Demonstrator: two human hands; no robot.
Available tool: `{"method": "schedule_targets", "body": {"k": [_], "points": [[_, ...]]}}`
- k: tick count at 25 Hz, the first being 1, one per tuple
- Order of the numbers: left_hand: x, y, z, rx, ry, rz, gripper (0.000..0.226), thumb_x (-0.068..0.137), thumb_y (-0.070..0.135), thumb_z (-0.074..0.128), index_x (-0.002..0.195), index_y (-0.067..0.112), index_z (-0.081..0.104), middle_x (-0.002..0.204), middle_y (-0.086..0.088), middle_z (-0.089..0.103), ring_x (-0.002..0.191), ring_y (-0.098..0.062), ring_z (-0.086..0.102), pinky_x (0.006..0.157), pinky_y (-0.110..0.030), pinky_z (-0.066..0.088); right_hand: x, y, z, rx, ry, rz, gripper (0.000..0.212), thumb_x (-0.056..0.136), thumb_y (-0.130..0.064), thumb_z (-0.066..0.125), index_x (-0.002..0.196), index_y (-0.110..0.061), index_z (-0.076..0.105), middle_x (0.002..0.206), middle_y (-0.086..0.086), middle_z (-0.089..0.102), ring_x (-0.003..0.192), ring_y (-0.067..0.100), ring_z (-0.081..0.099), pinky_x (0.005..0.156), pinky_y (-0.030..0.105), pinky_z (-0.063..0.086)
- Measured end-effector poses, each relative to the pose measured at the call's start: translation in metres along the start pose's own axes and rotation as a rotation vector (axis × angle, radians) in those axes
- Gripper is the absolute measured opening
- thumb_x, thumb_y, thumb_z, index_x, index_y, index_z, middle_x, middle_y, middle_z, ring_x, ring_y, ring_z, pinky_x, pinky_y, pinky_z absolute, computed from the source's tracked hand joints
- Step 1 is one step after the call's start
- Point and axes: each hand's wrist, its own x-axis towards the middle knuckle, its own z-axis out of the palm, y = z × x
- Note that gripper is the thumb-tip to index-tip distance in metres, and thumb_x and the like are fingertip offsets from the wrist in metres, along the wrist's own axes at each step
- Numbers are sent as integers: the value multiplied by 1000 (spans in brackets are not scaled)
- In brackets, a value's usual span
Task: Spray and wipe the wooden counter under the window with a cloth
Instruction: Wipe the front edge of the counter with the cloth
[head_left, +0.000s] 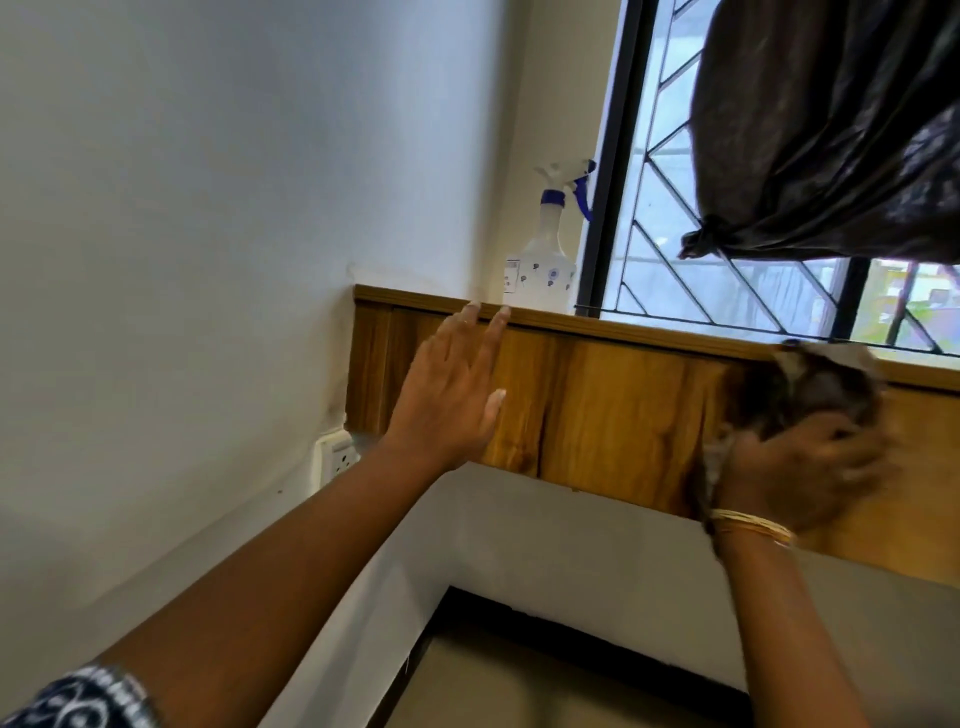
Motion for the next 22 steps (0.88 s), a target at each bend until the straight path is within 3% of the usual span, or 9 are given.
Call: {"method": "schedule_targets", "body": {"k": [1,3,5,7,11,15,19,20,22], "points": [[7,5,3,-6,15,-21,78,91,43,45,153,14,8,156,-20,18,143,-34,24,111,-47,33,1,-8,0,24,3,-27,45,86,-29,48,122,-6,32,119,35,52,109,53,50,93,61,41],[21,24,8,-56,2,-45,78,89,41,47,152,14,10,157,-18,18,145,-33,20,114,-51,27,-11,-36,0,65,-32,-358,69,77,-20,53,141,-6,33,138,30,45,120,48,47,106,53,31],[27,40,14,-88,-10,-38,75,89,38,46,152,15,11,159,-15,16,147,-31,15,115,-54,23,-29,-67,1,135,-86,-747,72,79,-22,59,147,-10,38,150,20,35,123,39,46,103,47,32],[27,45,20,-116,3,-32,74,91,35,46,153,15,12,160,-12,13,148,-28,9,115,-57,20,-25,-75,2,172,-109,-893,67,83,-31,64,145,-12,44,151,14,29,115,34,44,97,45,35],[23,68,23,-171,65,-93,75,91,43,39,153,13,10,160,-14,11,148,-29,9,117,-57,10,17,2,-12,118,-9,-771,67,81,-38,68,141,-16,50,135,12,36,110,32,44,89,44,38],[47,118,20,-163,55,112,70,94,46,31,152,13,14,159,-13,19,148,-28,14,118,-54,13,44,102,-38,-40,138,-391,61,93,-53,46,116,3,59,115,16,39,100,34,42,83,45,38],[63,141,17,-164,91,135,57,93,38,39,144,12,36,141,-13,45,135,-31,38,114,-50,24,45,94,-45,-113,18,39,46,82,-35,50,94,9,55,106,34,54,92,47,57,78,53,53],[64,142,18,-167,102,143,54,93,37,40,142,13,38,138,-12,48,131,-30,40,113,-49,25,40,76,-44,-82,-37,7,43,79,-31,52,96,9,55,102,34,56,87,44,58,77,51,54],[66,134,18,-179,122,210,54,91,36,46,141,16,39,135,-12,50,126,-30,44,111,-44,27,22,37,-38,16,-158,-241,42,80,-21,56,115,2,53,106,24,56,82,30,50,76,43,52]]}}
